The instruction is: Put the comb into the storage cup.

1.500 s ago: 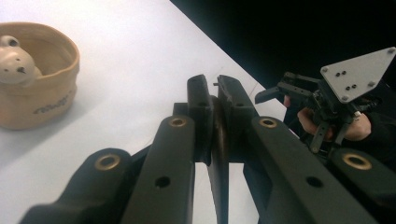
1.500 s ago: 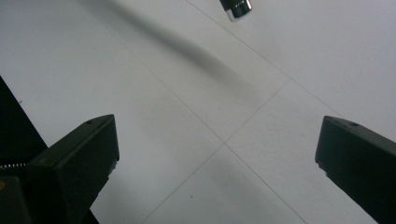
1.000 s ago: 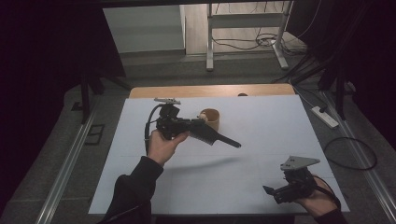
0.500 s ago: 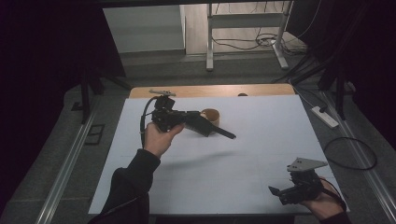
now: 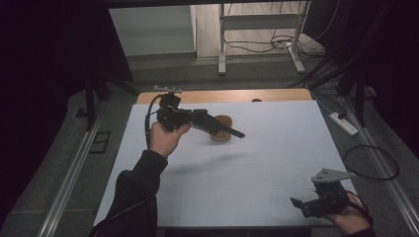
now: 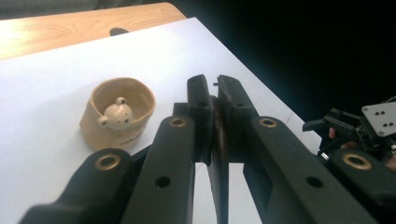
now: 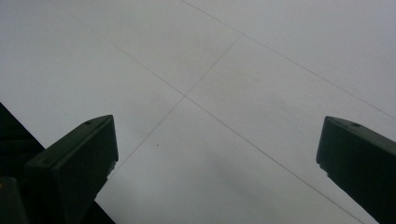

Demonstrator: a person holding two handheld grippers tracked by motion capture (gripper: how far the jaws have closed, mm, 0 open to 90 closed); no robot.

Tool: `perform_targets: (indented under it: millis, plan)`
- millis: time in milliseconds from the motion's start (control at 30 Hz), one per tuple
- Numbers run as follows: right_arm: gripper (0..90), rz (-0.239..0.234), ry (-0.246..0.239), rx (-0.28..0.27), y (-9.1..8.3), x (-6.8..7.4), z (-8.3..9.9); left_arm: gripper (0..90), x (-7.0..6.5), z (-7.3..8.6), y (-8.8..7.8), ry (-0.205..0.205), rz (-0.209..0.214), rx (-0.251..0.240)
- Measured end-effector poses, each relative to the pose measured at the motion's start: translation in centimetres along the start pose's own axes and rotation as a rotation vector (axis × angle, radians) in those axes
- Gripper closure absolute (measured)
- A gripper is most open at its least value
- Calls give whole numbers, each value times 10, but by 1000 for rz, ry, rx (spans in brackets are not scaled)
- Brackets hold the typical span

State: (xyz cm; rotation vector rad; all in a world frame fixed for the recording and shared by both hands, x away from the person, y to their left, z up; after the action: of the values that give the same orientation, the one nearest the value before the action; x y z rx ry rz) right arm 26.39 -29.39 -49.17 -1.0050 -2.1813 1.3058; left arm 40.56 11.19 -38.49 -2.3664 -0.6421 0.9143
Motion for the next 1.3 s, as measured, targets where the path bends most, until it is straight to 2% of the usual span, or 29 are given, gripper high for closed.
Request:
perform_targets:
  millis: [467,967,1300]
  plan:
    - [0,20,58,5,-6,-9,11,835,9,-17,-13,-19,-59,-6]
    - [0,52,129,14,-14,-15,26,835,24,-27,-19,-36,-109,-3]
    - [0,65,132,15,-18,-14,30,835,33,-33,-22,-52,-135,-4]
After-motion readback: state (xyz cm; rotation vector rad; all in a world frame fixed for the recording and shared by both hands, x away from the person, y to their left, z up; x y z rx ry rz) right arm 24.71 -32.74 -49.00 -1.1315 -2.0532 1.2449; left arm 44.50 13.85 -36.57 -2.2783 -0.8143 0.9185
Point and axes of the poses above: each handheld gripper's, and its own axes: y roughly forward along the jaws, z roughly out of its underside, x roughly to its left, the point moved 4 cm from there along y, roughly forward along the jaws, and after that the axes turned 12 degrees about x, right-handed, at the moved point
